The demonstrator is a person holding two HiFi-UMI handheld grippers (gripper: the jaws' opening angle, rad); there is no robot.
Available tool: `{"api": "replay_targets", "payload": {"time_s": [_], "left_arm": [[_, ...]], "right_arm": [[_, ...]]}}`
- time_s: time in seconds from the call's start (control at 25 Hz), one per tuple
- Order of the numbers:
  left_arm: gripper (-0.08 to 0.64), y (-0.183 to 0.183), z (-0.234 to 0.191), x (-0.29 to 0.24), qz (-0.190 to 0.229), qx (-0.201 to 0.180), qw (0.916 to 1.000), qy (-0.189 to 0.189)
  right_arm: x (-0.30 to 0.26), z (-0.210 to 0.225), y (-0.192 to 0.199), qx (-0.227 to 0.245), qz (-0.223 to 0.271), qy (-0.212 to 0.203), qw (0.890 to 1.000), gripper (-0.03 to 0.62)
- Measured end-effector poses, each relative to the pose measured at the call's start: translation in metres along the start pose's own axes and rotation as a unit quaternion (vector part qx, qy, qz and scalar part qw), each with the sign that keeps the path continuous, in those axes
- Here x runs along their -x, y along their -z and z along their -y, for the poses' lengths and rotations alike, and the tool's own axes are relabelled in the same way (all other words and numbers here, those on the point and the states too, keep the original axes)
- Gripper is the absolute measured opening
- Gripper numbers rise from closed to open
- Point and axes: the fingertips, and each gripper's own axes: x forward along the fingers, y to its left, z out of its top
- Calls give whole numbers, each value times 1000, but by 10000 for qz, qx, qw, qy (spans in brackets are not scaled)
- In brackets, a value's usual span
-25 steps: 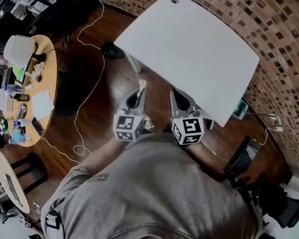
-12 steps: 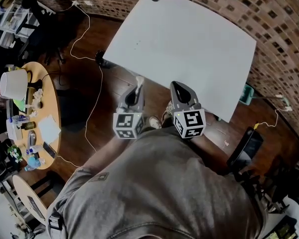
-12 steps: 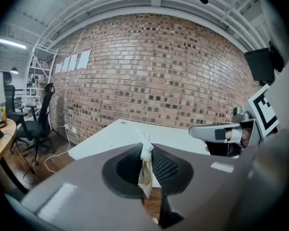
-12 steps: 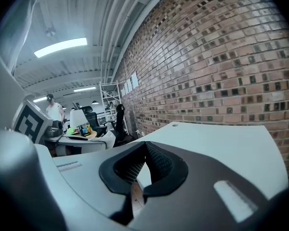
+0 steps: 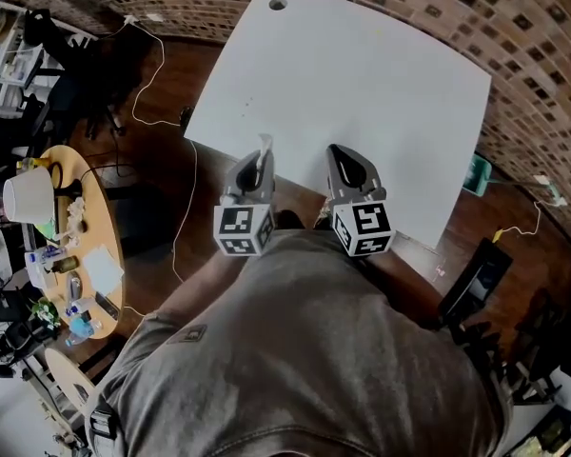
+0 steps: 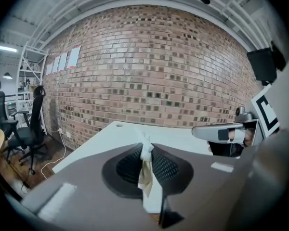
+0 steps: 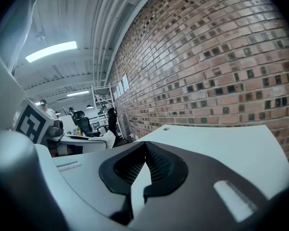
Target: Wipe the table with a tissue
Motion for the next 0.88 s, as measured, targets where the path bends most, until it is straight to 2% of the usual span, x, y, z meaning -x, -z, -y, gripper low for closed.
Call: {"api": "replay_targets", "payload": {"time_s": [0.2,0.4,0.88], "left_arm": [[25,-5,-9,-19,-147,0,9999,90],[25,-14,-27,-37,-69,-90,9996,272],[25,-17,-82,-57,-92,41,9986,525]], "right_arm": [[-14,10,-7,-48,-17,122,9999,14],[-33,13,-12,-73,-34,368,9993,14],[-76,-8,-17,-4,-135,715,9974,14]]}}
